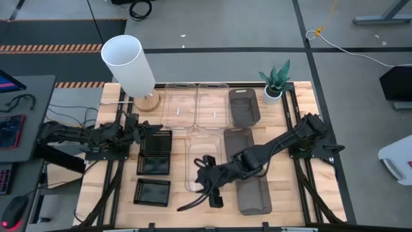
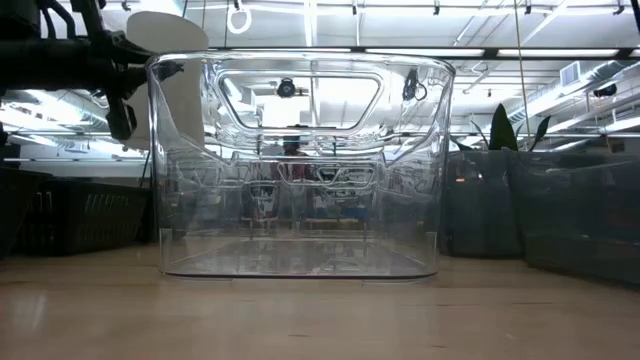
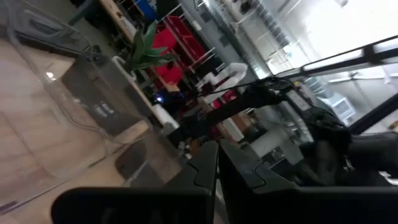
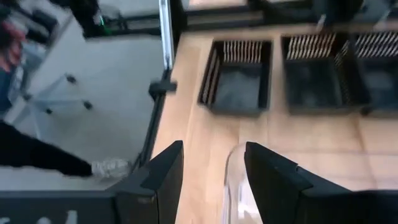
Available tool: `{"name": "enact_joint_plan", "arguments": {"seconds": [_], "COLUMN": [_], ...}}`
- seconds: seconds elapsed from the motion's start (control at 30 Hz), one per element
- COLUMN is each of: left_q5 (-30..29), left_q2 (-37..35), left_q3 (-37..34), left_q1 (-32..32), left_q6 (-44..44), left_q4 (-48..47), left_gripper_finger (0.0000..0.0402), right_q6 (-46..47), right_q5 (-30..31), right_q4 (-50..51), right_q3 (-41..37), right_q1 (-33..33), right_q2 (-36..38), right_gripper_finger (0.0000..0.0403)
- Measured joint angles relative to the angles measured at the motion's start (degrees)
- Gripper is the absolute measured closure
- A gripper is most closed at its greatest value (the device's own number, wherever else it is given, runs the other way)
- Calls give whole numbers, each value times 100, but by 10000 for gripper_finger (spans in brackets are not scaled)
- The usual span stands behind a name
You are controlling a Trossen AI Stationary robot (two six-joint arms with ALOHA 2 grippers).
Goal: Stack baskets by color
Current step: Stack the bottom transparent bin on top of the top right transparent bin
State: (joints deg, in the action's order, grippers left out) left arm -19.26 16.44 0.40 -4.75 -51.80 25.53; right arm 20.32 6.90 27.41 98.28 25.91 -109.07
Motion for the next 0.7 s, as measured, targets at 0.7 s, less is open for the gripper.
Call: {"name": "enact_joint_plan", "arguments": {"seconds": [0.7], "left_q5": [-17], "left_q2": [79], "left_q3": [0], "left_q1": [2], "left_q6": [-6], "left_q4": [-14], "left_gripper_finger": [382], "right_q6": [-96], "right_q5": [-502], "right_q4": [-160], "right_q3": [0], "right_q1": [34], "right_q2": [-807], "right_gripper_finger": [155]}}
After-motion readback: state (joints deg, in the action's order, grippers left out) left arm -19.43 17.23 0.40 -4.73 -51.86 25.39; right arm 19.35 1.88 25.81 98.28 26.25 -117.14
